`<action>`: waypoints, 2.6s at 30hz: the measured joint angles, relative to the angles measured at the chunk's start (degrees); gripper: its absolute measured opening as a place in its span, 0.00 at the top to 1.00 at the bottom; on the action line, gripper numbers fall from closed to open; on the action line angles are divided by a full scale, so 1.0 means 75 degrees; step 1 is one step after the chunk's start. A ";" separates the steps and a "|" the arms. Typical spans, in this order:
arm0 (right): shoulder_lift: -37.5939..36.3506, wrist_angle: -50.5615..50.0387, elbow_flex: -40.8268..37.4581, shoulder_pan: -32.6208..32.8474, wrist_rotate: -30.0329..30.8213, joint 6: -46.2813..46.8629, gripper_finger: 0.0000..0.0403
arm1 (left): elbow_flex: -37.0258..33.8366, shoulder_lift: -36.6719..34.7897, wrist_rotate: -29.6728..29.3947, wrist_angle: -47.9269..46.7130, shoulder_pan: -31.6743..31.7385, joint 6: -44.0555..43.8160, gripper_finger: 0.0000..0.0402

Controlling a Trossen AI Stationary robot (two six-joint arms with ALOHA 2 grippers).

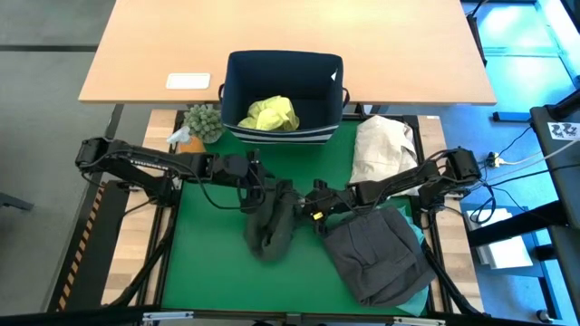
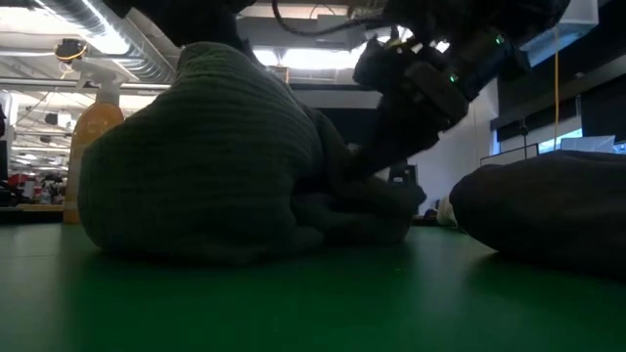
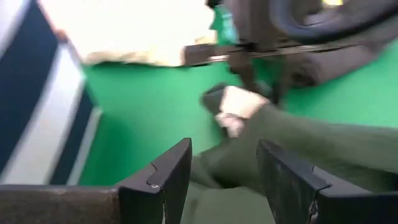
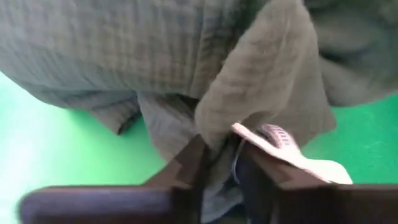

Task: Fold laundry
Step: Fold the green polo shirt

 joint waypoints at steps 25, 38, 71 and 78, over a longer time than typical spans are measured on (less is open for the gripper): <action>-0.0087 -0.3452 0.2985 0.1172 0.2949 -0.1504 0.99 | 0.0003 0.0091 -0.0024 0.0019 -0.0647 -0.0264 0.56; -0.0228 -0.3132 0.3105 0.1434 0.2434 -0.2089 0.99 | 0.0003 0.0091 -0.0470 0.0022 -0.1533 -0.0451 0.56; -0.1432 -0.0198 0.0877 0.0770 0.0707 -0.1315 1.00 | 0.0003 0.0091 -0.0893 -0.0554 -0.2575 -0.1448 0.56; -0.2107 0.1211 0.0275 0.0770 0.0104 -0.1206 1.00 | 0.0003 0.0091 -0.1390 -0.0551 -0.2813 -0.1469 0.56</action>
